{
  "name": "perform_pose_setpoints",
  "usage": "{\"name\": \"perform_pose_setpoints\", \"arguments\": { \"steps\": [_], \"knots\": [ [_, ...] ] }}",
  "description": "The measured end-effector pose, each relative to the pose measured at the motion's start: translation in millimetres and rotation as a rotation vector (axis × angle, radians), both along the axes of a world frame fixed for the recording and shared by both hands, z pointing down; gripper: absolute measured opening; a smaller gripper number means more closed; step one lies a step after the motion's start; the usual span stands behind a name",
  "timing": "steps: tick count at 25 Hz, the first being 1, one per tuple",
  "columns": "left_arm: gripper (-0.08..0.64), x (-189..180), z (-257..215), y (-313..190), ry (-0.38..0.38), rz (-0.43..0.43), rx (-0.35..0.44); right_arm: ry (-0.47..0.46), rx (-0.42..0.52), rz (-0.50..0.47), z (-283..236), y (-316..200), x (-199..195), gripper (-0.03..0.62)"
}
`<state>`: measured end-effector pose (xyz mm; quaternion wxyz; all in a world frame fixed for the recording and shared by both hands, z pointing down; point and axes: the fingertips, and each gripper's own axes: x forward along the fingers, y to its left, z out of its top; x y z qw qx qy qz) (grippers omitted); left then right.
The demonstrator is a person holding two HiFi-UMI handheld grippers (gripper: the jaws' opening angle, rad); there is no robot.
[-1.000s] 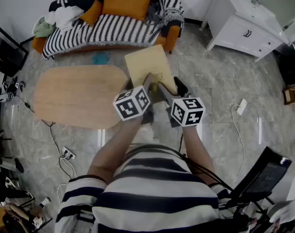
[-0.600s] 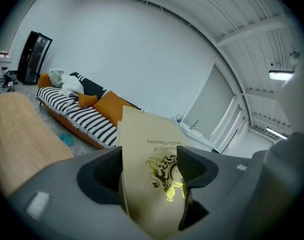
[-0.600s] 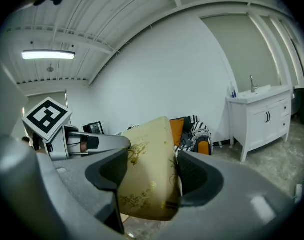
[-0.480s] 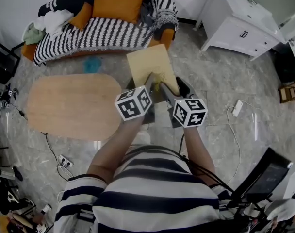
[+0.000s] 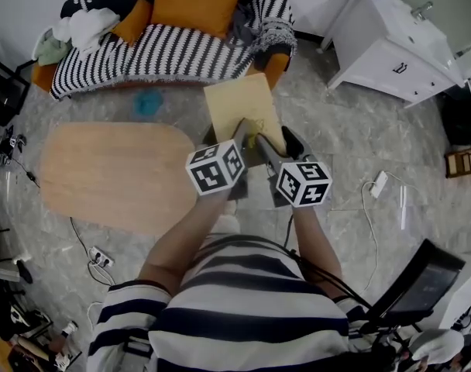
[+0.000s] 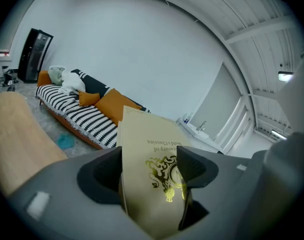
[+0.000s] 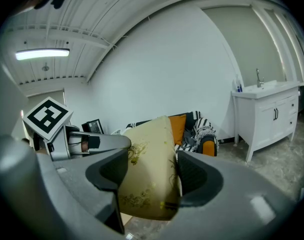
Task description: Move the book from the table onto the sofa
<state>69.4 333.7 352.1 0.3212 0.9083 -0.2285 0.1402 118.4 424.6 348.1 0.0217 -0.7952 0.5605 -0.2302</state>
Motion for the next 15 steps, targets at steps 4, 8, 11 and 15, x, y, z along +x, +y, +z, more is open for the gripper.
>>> {"name": "perform_pose_setpoints", "arguments": {
  "steps": [4, 8, 11, 15],
  "knots": [
    [0.333, 2, 4, -23, 0.001, -0.014, -0.008, -0.009, -0.009, -0.015, 4, -24, 5, 0.305],
    [0.332, 7, 6, -37, 0.006, -0.025, -0.022, -0.004, -0.021, -0.025, 5, -38, 9, 0.304],
    [0.331, 13, 6, -45, 0.014, -0.039, -0.031, 0.003, -0.030, -0.034, 3, -46, 17, 0.304],
    [0.331, 27, 5, -53, 0.015, -0.069, -0.028, 0.002, -0.023, -0.062, 3, -55, 33, 0.302]
  ]
}}
